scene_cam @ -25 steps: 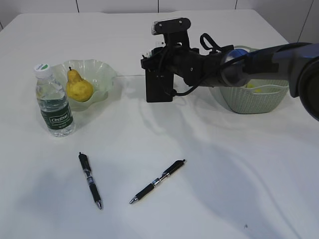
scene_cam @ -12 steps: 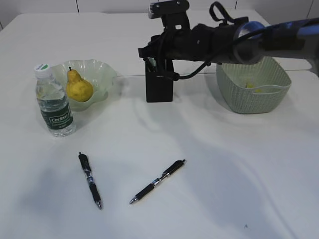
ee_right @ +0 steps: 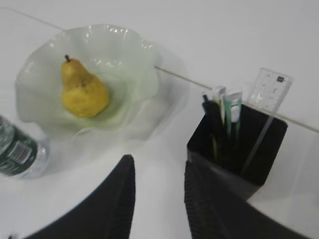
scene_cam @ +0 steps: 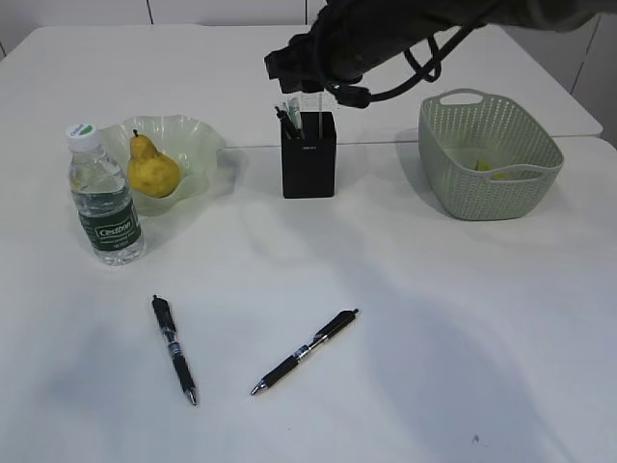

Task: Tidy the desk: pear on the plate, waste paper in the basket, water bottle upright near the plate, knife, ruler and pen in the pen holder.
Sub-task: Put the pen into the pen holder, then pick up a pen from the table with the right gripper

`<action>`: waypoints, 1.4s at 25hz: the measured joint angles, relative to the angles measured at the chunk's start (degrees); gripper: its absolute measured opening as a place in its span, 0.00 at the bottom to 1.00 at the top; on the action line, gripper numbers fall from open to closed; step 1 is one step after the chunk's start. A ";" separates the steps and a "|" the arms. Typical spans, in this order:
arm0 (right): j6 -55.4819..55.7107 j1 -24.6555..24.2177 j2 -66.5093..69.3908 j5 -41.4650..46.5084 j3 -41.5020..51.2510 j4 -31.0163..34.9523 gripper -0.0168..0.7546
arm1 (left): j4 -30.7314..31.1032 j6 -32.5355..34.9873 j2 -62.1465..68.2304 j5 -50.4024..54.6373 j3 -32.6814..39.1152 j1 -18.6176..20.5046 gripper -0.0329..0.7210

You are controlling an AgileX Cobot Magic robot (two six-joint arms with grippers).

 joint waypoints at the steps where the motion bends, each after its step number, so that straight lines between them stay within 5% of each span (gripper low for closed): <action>1: 0.38 0.00 -1.31 3.10 0.00 0.00 0.39 | 0.00 -0.08 0.00 -0.61 0.00 0.00 0.56; 12: 19.12 0.00 -7.19 28.66 0.00 -0.97 0.39 | -0.22 -0.08 0.00 -7.27 0.00 0.00 0.56; 20: 36.55 0.00 -6.10 39.34 -0.09 -3.96 0.39 | -0.22 -0.08 0.00 -7.27 0.00 0.00 0.56; 35: 46.58 4.66 -0.03 40.83 -0.09 -8.28 0.40 | -3.18 -0.12 3.95 -1.62 -0.87 0.00 0.56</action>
